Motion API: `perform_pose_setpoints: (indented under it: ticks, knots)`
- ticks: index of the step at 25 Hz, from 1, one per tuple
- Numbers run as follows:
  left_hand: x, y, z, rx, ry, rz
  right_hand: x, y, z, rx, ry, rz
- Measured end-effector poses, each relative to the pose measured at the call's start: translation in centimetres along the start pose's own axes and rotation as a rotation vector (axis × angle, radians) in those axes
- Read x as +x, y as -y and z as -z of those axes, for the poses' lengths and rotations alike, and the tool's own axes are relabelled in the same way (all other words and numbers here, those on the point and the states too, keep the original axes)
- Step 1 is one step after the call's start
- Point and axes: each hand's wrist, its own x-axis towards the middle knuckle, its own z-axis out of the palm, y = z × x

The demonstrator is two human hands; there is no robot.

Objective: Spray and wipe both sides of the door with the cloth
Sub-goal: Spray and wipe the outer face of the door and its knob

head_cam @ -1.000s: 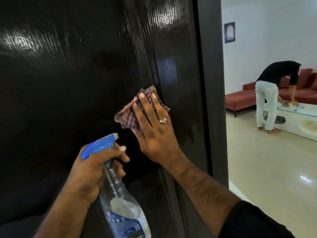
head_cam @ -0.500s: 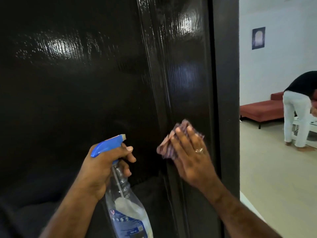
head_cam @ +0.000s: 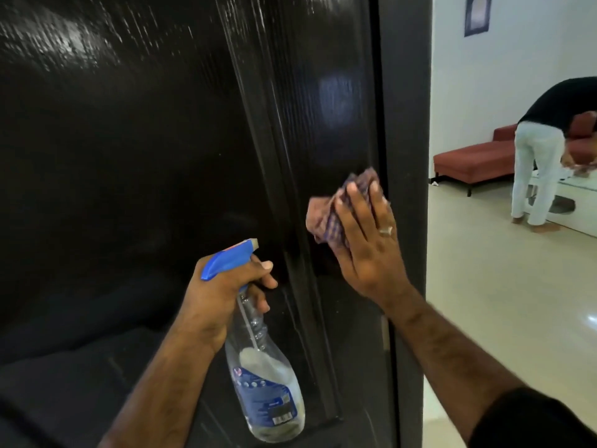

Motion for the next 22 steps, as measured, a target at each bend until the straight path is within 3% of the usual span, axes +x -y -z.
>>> perform_pose_setpoints:
  ticks: [3, 8, 10, 13, 15, 20, 22]
  knots:
    - [0.1, 1.6, -0.3, 0.007, 0.013, -0.012, 2.6, 3.0, -1.0, 0.049, -0.063, -0.154]
    - [-1.0, 4.3, -0.2, -0.003, -0.007, -0.038, -9.2, -0.6, -0.7, -0.054, 0.235, 0.232]
    - [-1.6, 5.8, -0.2, 0.015, -0.014, -0.034, -8.8, -1.6, -0.2, -0.091, 0.227, 0.285]
    - [-2.3, 8.4, -0.8, 0.022, -0.002, 0.029, -1.7, 1.3, -0.9, -0.011, 0.035, -0.016]
    - [-2.8, 9.8, -1.4, 0.019, -0.015, 0.067, 0.6, 3.5, -1.6, 0.023, -0.007, -0.106]
    - [-3.5, 11.5, -1.7, -0.032, -0.028, 0.029, -11.1, 0.5, -1.1, -0.091, 0.386, 0.444]
    - [-3.8, 11.6, -1.3, -0.022, -0.046, 0.03, -10.7, -0.9, -0.9, -0.135, 0.308, 0.413]
